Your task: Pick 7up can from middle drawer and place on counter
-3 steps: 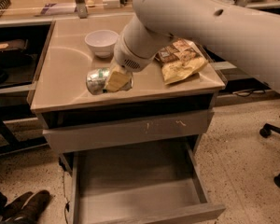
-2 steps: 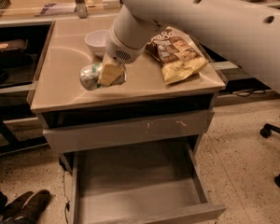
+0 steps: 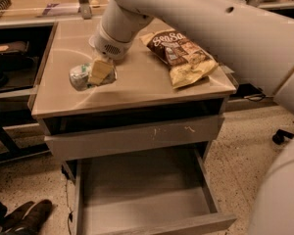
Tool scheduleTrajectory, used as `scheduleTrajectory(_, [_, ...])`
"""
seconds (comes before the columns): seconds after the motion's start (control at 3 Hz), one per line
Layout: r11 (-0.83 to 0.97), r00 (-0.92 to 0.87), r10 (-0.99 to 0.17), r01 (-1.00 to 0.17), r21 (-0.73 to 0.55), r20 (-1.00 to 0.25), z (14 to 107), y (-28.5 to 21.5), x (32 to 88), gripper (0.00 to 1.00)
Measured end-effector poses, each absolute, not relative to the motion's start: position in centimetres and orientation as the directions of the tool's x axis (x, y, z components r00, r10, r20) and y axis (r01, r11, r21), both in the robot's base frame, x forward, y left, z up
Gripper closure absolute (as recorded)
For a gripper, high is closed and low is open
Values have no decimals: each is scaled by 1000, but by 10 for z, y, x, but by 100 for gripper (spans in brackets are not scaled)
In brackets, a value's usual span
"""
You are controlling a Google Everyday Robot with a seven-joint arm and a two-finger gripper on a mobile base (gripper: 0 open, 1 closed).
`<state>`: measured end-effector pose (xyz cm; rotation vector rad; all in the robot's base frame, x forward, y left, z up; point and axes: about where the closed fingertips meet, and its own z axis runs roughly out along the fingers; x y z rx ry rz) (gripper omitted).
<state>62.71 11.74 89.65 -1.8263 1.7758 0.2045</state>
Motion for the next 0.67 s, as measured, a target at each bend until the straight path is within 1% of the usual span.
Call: scheduleTrajectory(0.67, [-14, 147, -844, -967, -254, -516, 879, 157, 645, 100])
